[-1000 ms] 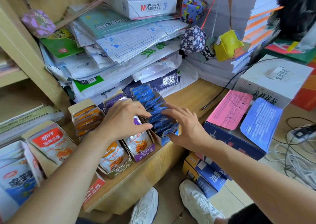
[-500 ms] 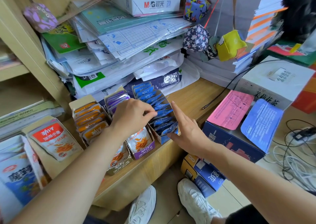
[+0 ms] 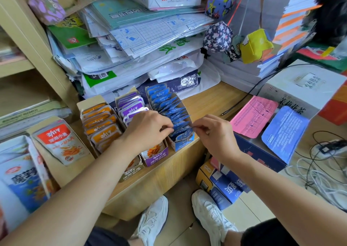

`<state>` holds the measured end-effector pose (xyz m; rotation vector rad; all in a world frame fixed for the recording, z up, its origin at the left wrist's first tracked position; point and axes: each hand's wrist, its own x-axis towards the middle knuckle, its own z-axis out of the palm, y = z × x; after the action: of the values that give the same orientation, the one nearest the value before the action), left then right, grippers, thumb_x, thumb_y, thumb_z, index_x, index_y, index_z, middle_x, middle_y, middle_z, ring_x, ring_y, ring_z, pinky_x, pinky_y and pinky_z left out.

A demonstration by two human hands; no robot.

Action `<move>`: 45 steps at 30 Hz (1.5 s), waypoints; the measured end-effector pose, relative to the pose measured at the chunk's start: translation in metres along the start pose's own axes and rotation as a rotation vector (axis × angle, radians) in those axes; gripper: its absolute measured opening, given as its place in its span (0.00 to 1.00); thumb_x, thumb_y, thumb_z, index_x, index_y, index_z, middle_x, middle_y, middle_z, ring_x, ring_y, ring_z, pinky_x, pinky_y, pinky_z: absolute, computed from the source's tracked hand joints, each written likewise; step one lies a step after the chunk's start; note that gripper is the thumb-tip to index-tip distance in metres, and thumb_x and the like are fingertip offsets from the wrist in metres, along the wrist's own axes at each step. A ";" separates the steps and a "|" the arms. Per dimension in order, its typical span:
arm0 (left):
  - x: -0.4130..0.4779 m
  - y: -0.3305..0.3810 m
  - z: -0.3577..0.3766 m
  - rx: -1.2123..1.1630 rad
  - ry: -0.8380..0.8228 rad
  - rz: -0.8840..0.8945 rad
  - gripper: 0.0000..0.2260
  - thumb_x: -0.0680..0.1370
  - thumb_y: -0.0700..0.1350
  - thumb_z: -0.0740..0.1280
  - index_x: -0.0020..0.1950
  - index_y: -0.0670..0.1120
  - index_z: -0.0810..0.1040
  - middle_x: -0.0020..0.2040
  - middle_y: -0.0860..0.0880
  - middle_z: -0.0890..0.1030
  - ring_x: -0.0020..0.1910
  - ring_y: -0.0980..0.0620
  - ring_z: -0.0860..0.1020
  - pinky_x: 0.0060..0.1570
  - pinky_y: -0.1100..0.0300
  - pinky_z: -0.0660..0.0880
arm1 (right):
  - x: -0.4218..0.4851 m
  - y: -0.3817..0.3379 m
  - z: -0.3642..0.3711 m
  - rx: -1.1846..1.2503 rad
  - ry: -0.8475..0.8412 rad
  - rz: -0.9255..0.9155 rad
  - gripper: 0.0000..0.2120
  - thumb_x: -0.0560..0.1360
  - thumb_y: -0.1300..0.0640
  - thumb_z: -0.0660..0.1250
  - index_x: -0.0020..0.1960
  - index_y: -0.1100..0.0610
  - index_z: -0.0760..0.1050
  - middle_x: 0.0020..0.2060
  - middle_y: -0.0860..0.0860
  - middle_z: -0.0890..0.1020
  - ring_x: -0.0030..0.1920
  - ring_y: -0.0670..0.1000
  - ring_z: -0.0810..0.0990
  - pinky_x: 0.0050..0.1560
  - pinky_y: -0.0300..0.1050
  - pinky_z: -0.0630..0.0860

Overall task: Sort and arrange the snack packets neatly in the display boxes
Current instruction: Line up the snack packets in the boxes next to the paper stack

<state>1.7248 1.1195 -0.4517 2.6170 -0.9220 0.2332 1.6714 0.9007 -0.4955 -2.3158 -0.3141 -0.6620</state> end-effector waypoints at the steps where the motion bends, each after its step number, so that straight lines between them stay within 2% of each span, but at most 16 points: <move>1: 0.002 0.002 0.002 -0.014 0.022 0.002 0.04 0.77 0.49 0.74 0.49 0.52 0.88 0.38 0.53 0.84 0.37 0.56 0.71 0.47 0.56 0.75 | 0.002 0.000 0.001 0.003 -0.006 -0.016 0.04 0.74 0.65 0.74 0.48 0.59 0.85 0.41 0.49 0.83 0.38 0.46 0.81 0.38 0.48 0.81; 3: 0.003 0.006 0.004 -0.050 0.081 -0.003 0.03 0.76 0.48 0.75 0.46 0.50 0.88 0.35 0.54 0.84 0.33 0.57 0.75 0.48 0.55 0.78 | 0.004 -0.001 0.000 0.010 -0.045 -0.055 0.05 0.74 0.65 0.74 0.49 0.59 0.85 0.42 0.50 0.85 0.39 0.47 0.83 0.40 0.49 0.81; 5: 0.004 0.006 0.002 -0.111 0.053 -0.035 0.03 0.75 0.47 0.76 0.47 0.51 0.88 0.36 0.55 0.85 0.33 0.59 0.80 0.48 0.57 0.80 | 0.003 -0.001 -0.004 0.000 -0.075 -0.087 0.08 0.74 0.63 0.75 0.53 0.58 0.85 0.46 0.50 0.86 0.42 0.47 0.84 0.42 0.49 0.83; 8: -0.001 0.000 -0.010 -0.221 -0.076 -0.071 0.10 0.73 0.47 0.77 0.54 0.54 0.86 0.40 0.60 0.83 0.39 0.66 0.80 0.45 0.69 0.77 | -0.001 -0.001 -0.009 -0.027 -0.073 -0.133 0.13 0.74 0.61 0.76 0.58 0.56 0.84 0.53 0.51 0.83 0.50 0.48 0.83 0.48 0.47 0.82; 11: -0.008 -0.003 -0.013 -0.207 -0.103 -0.018 0.16 0.71 0.49 0.79 0.58 0.55 0.85 0.47 0.61 0.83 0.44 0.71 0.77 0.43 0.76 0.72 | -0.006 -0.004 -0.009 -0.098 -0.068 -0.253 0.10 0.74 0.62 0.75 0.55 0.57 0.84 0.50 0.53 0.81 0.49 0.52 0.80 0.46 0.47 0.80; 16: -0.004 0.005 0.000 -0.230 0.004 0.030 0.07 0.75 0.41 0.75 0.49 0.51 0.81 0.41 0.58 0.82 0.39 0.60 0.81 0.43 0.56 0.81 | -0.015 -0.001 -0.010 -0.159 -0.034 -0.347 0.03 0.76 0.64 0.71 0.45 0.59 0.83 0.49 0.55 0.81 0.47 0.55 0.79 0.42 0.50 0.78; 19: 0.000 0.001 0.005 -0.188 0.030 0.068 0.08 0.75 0.37 0.71 0.45 0.50 0.81 0.41 0.56 0.80 0.38 0.56 0.80 0.41 0.52 0.80 | -0.022 0.001 -0.009 -0.158 -0.088 -0.337 0.05 0.75 0.67 0.72 0.43 0.59 0.82 0.45 0.51 0.82 0.47 0.53 0.79 0.44 0.49 0.78; 23: 0.000 0.002 0.005 -0.120 -0.016 0.107 0.03 0.73 0.45 0.74 0.45 0.52 0.87 0.46 0.56 0.80 0.41 0.55 0.79 0.42 0.53 0.79 | -0.023 0.002 -0.011 -0.135 -0.125 -0.308 0.06 0.73 0.68 0.74 0.44 0.58 0.83 0.44 0.50 0.83 0.47 0.52 0.80 0.45 0.46 0.79; 25: 0.000 0.005 0.005 -0.059 -0.039 0.127 0.07 0.70 0.52 0.78 0.45 0.52 0.88 0.46 0.56 0.78 0.39 0.55 0.77 0.40 0.55 0.77 | -0.021 0.003 -0.012 -0.120 -0.120 -0.299 0.05 0.74 0.67 0.73 0.45 0.58 0.83 0.44 0.50 0.84 0.47 0.51 0.81 0.45 0.46 0.79; 28: 0.002 0.007 0.006 0.004 -0.052 0.162 0.10 0.69 0.56 0.78 0.45 0.52 0.88 0.46 0.56 0.76 0.37 0.55 0.72 0.37 0.58 0.71 | -0.019 0.004 -0.012 -0.102 -0.116 -0.286 0.04 0.75 0.66 0.72 0.45 0.58 0.84 0.44 0.50 0.84 0.47 0.51 0.81 0.45 0.47 0.79; 32: 0.002 0.010 0.009 0.094 0.004 0.199 0.04 0.72 0.51 0.78 0.43 0.52 0.88 0.46 0.54 0.75 0.39 0.56 0.69 0.36 0.59 0.65 | -0.016 0.004 -0.011 -0.071 -0.087 -0.250 0.04 0.75 0.66 0.72 0.45 0.59 0.84 0.43 0.50 0.85 0.46 0.51 0.82 0.44 0.49 0.80; 36: 0.002 0.014 0.017 0.104 0.076 0.160 0.06 0.70 0.44 0.77 0.35 0.48 0.84 0.45 0.54 0.78 0.38 0.52 0.77 0.33 0.61 0.62 | -0.011 0.006 -0.011 -0.019 -0.037 -0.202 0.04 0.75 0.66 0.73 0.47 0.59 0.85 0.44 0.51 0.85 0.47 0.49 0.83 0.45 0.48 0.81; 38: 0.003 0.011 0.013 0.033 0.143 0.090 0.05 0.71 0.43 0.76 0.36 0.48 0.85 0.48 0.56 0.81 0.35 0.55 0.76 0.32 0.63 0.64 | -0.005 0.005 -0.012 0.012 0.011 -0.163 0.03 0.75 0.65 0.73 0.47 0.60 0.84 0.44 0.51 0.84 0.45 0.48 0.83 0.43 0.48 0.81; 40: 0.004 0.007 0.006 -0.068 0.187 0.009 0.05 0.73 0.44 0.75 0.37 0.49 0.86 0.50 0.57 0.84 0.33 0.60 0.73 0.34 0.62 0.72 | 0.003 0.003 -0.012 0.023 0.065 -0.133 0.02 0.75 0.65 0.73 0.47 0.60 0.84 0.43 0.50 0.84 0.42 0.48 0.83 0.42 0.48 0.81; 43: 0.005 0.005 0.006 -0.162 0.206 -0.046 0.05 0.74 0.43 0.75 0.38 0.47 0.86 0.49 0.55 0.85 0.39 0.57 0.79 0.45 0.56 0.79 | 0.014 0.002 -0.012 0.001 0.068 -0.163 0.02 0.74 0.65 0.74 0.46 0.60 0.84 0.43 0.51 0.84 0.43 0.49 0.83 0.43 0.49 0.81; 45: 0.005 0.007 0.010 -0.213 0.212 -0.082 0.05 0.74 0.43 0.75 0.39 0.47 0.85 0.45 0.55 0.84 0.42 0.55 0.82 0.46 0.54 0.80 | 0.016 0.003 -0.008 -0.067 0.019 -0.214 0.02 0.72 0.64 0.76 0.44 0.59 0.85 0.44 0.52 0.83 0.45 0.51 0.81 0.44 0.49 0.80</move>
<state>1.7252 1.1075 -0.4580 2.3740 -0.7239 0.3624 1.6832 0.8937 -0.4834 -2.3582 -0.5446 -0.8096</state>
